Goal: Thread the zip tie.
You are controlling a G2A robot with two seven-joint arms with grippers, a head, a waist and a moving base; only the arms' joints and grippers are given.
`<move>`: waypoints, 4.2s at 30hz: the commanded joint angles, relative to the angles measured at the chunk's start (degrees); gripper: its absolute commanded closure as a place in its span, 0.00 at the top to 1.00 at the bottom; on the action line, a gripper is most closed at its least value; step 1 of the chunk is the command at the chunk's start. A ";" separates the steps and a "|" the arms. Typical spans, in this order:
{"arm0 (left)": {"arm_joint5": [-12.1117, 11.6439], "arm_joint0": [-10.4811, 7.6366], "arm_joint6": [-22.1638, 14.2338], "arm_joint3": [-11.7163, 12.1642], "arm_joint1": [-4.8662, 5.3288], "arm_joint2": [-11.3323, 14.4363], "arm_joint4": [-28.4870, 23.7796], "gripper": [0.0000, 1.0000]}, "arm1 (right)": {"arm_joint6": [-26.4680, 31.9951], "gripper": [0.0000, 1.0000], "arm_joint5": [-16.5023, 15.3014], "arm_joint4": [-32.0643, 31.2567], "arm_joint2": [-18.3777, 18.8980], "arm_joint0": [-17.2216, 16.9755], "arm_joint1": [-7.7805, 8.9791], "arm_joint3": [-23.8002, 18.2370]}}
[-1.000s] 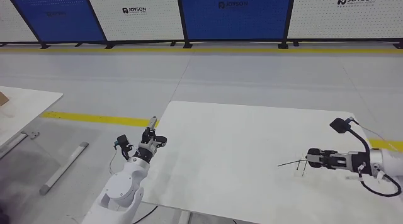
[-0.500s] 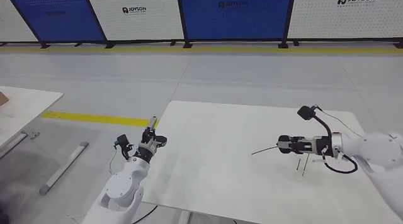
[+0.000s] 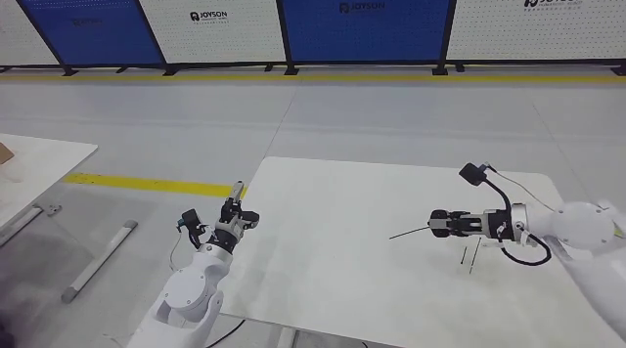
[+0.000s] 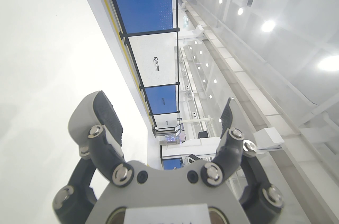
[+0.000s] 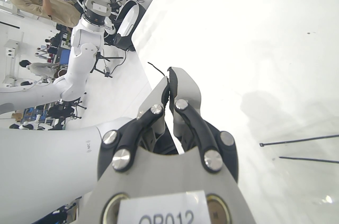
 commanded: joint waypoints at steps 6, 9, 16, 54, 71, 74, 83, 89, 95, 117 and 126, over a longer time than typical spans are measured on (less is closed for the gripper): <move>0.84 0.33 -1.49 -1.37 0.00 0.55 1.15 1.00 | -5.28 0.00 0.25 -6.14 0.07 -0.49 -0.08 -0.51; 3.40 2.27 -3.92 -5.59 0.18 0.13 2.30 1.00 | -6.25 0.00 0.00 -8.14 0.39 -0.72 -0.11 -1.48; 17.85 6.33 -14.86 -16.76 1.17 0.26 7.85 1.00 | -9.11 0.00 0.00 -12.80 1.40 -2.36 0.08 -6.50; 19.48 8.02 -10.72 -22.28 3.41 11.00 1.90 1.00 | -20.85 0.00 0.00 -37.29 -1.93 -3.50 -1.17 -16.34; 19.48 1.28 -1.04 -18.56 6.57 19.41 -9.83 1.00 | -22.65 0.00 0.14 -37.44 -2.67 -3.48 -1.89 -16.28; 19.48 0.16 1.04 -17.60 6.47 20.67 -15.30 1.00 | -24.61 0.00 1.78 -46.21 -3.58 -3.67 -2.06 -19.17; 19.48 -9.33 11.95 -15.52 9.75 28.72 -34.34 1.00 | -26.97 0.00 0.00 -60.78 -6.17 -4.73 -2.63 -24.22; 19.48 -19.21 20.90 -13.54 13.23 37.66 -45.32 1.00 | -28.55 0.00 0.00 -60.54 -8.87 -4.19 -2.02 -26.11; 19.48 -19.21 20.90 -13.54 13.23 37.66 -45.32 1.00 | -29.06 0.00 0.00 -59.39 -9.30 -4.01 -1.85 -26.29; 19.48 -30.10 30.94 -8.47 11.64 43.44 -64.80 1.00 | -33.58 0.00 0.00 -69.36 -12.23 -5.29 -0.47 -31.07; 18.22 -30.10 28.97 -7.70 11.13 43.39 -65.89 1.00 | -33.58 0.00 0.00 -69.36 -12.23 -5.29 -0.47 -31.07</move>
